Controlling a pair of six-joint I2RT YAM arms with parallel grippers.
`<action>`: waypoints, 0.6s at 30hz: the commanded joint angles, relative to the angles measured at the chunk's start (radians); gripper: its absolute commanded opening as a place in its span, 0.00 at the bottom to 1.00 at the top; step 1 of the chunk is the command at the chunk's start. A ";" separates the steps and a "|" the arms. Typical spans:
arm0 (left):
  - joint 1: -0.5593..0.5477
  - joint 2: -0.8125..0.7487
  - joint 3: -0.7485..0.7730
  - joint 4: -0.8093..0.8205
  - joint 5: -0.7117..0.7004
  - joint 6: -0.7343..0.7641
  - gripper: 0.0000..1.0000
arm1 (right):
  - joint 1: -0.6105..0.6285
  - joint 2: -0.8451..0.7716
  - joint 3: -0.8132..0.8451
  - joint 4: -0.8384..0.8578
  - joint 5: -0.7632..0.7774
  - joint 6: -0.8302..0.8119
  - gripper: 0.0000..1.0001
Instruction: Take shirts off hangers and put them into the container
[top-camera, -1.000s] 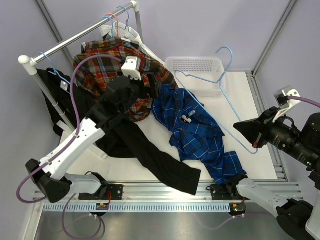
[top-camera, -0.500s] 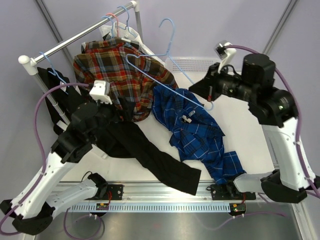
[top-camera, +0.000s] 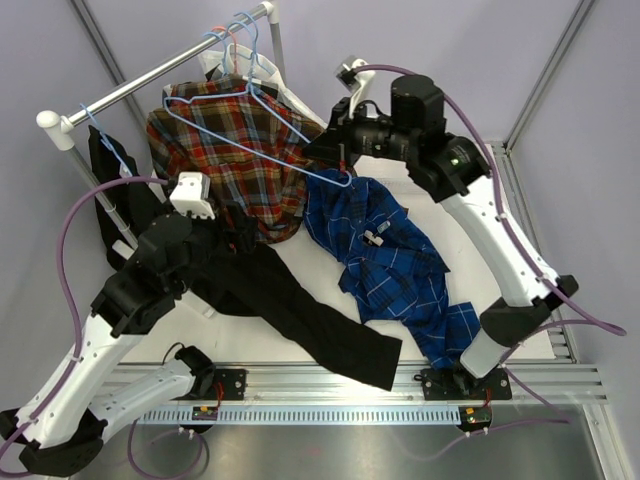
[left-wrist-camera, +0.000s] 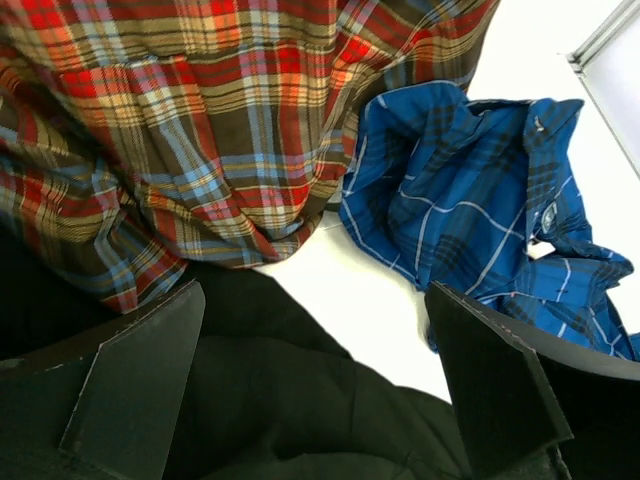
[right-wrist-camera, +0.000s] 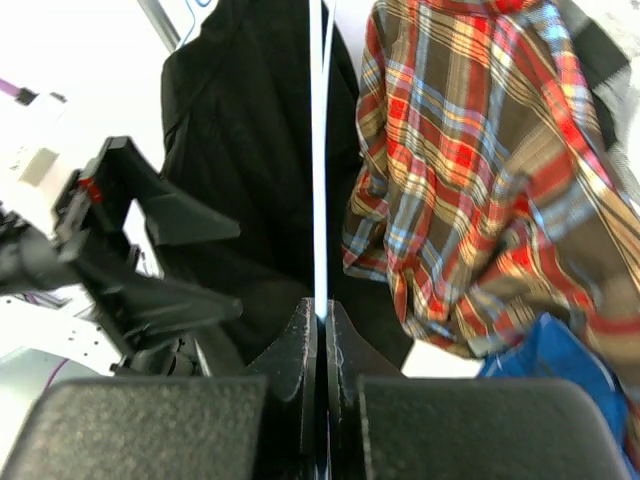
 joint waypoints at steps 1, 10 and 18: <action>0.002 -0.022 0.039 0.004 -0.038 -0.014 0.99 | 0.027 0.082 0.112 0.087 -0.078 -0.105 0.00; 0.002 -0.060 0.109 -0.005 0.003 0.038 0.99 | 0.066 0.288 0.278 0.113 -0.085 -0.139 0.00; 0.002 -0.086 0.160 -0.007 0.008 0.045 0.99 | 0.090 0.374 0.312 0.214 -0.058 -0.131 0.00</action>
